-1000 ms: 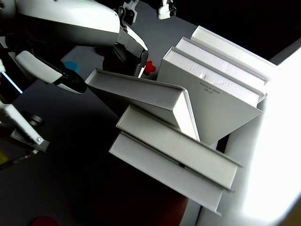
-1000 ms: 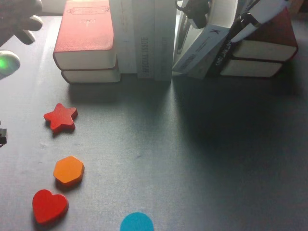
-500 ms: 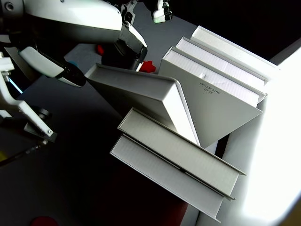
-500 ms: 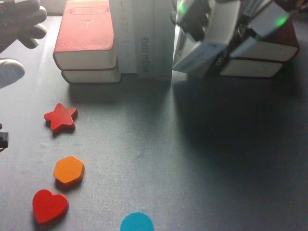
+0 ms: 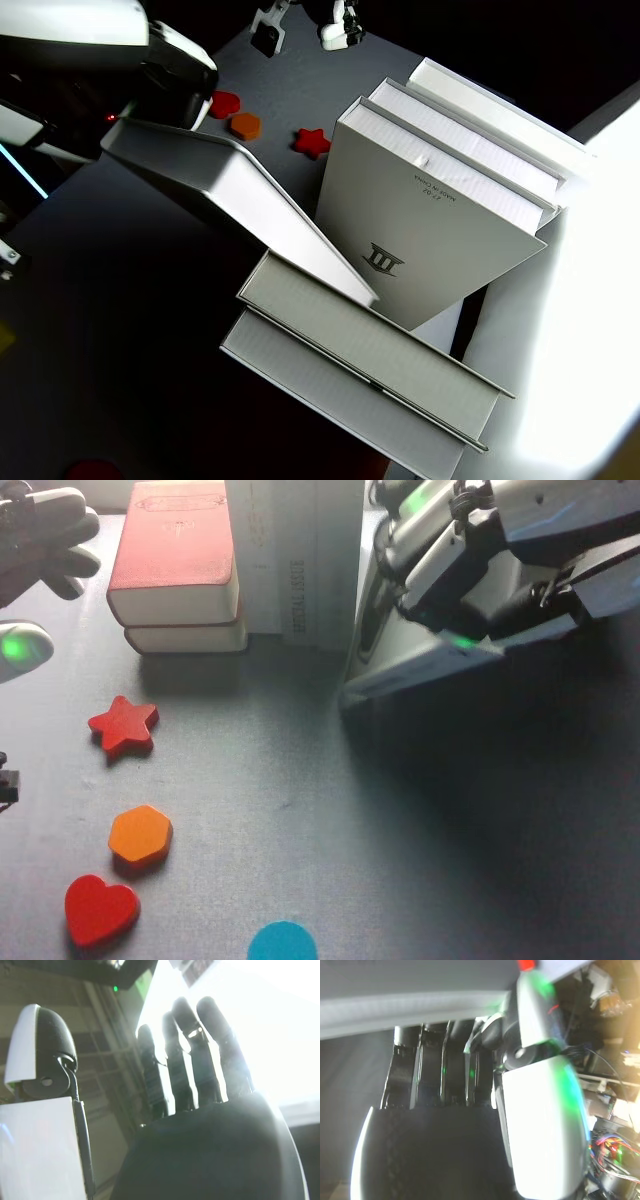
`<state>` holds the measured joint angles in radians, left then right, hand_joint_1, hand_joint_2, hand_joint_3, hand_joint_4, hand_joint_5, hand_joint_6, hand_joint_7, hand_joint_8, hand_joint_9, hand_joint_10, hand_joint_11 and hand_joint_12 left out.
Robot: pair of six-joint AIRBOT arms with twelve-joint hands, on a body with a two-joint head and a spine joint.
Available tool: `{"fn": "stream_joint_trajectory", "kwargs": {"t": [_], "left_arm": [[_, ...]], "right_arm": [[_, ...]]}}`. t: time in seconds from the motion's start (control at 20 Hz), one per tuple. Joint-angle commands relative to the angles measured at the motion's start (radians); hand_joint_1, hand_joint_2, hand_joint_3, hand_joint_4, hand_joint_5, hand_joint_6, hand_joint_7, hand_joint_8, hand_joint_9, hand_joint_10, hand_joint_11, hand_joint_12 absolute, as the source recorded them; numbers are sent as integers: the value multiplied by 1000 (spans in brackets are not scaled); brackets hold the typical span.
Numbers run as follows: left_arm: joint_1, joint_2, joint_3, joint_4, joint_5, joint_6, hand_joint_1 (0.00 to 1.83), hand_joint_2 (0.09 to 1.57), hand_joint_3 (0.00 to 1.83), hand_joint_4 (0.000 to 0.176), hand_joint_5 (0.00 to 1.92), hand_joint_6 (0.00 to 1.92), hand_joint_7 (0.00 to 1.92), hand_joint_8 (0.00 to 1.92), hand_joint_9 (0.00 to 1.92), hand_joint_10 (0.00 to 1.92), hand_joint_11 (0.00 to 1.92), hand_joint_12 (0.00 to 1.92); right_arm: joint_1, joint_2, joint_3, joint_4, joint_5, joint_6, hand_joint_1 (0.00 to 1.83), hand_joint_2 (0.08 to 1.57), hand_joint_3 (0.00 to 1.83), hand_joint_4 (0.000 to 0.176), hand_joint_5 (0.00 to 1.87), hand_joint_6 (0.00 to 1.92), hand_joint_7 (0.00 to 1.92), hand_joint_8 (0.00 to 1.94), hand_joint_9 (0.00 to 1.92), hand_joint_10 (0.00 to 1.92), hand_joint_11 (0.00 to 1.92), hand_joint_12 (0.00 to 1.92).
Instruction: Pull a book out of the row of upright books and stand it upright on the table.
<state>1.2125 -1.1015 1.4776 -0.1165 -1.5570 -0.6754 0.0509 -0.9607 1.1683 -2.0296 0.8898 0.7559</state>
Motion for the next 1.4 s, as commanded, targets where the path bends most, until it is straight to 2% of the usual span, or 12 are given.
{"fn": "stream_joint_trajectory", "kwargs": {"t": [0.0,0.05,0.15,0.3,0.4,0.5,0.85,0.9,1.1,1.15,1.2,1.35], "left_arm": [[-1,-3,-3,-39,-115,-11,1066,928,0,71,647,15,568,21,355,949,116,1698],[2,-4,-4,-41,-116,-11,1049,932,0,81,646,14,569,22,348,951,120,1706],[3,-4,-4,-42,-117,-11,1042,941,3,65,615,5,558,17,345,946,160,1657],[3,-5,-4,-42,-118,-11,1036,942,2,55,592,1,547,12,353,935,176,1605],[5,-9,-4,-42,-118,-11,1043,934,0,68,617,11,563,25,339,1016,140,1731],[13,-9,-7,-46,-119,-11,1049,930,0,74,635,19,573,34,336,1045,126,1756],[24,-11,-12,-50,-123,-11,1047,955,7,74,622,13,543,29,278,1051,95,1744],[25,-11,-12,-51,-123,-11,1043,959,8,81,607,7,533,25,267,1045,87,1737],[25,-14,-9,-52,-121,-11,1039,946,0,84,620,13,550,35,296,1042,86,1752],[24,-14,-9,-50,-121,-11,1042,957,3,67,608,8,553,40,288,1050,79,1778],[24,-14,-9,-49,-120,-11,1041,960,3,63,600,4,553,44,284,1043,88,1764],[25,-16,-8,-49,-118,-11,1047,949,0,70,618,12,554,55,301,1015,104,1726]], "right_arm": [[9,7,-8,84,-18,-2,1313,1254,0,0,776,1468,670,1197,596,1499,415,1483],[9,16,-20,93,-7,-2,1314,1254,0,0,776,1468,672,1196,597,1504,418,1481],[9,23,-31,105,-4,-2,1315,1254,0,0,776,1467,672,1195,597,1505,419,1480],[13,28,-38,146,10,-15,1315,1254,0,0,776,1467,672,1195,598,1504,419,1479],[13,42,-52,171,20,-28,1314,1254,0,0,777,1467,672,1195,597,1504,419,1478],[13,53,-65,194,25,-47,1314,1254,0,0,777,1467,672,1195,598,1504,420,1478],[2,79,-117,264,89,-77,1315,1254,0,0,777,1467,672,1195,598,1504,420,1477],[2,80,-115,265,88,-80,1315,1254,0,0,777,1467,672,1195,598,1504,420,1477],[-6,67,-65,263,29,-86,1315,1254,0,0,777,1467,672,1195,598,1504,420,1476],[-11,65,-53,263,14,-86,1315,1254,0,0,777,1467,672,1195,598,1504,420,1476],[-12,65,-48,262,8,-86,1315,1254,0,0,777,1467,672,1195,598,1504,421,1476],[1,77,-55,227,-16,-86,1315,1254,0,0,777,1467,672,1195,598,1504,421,1476]]}}
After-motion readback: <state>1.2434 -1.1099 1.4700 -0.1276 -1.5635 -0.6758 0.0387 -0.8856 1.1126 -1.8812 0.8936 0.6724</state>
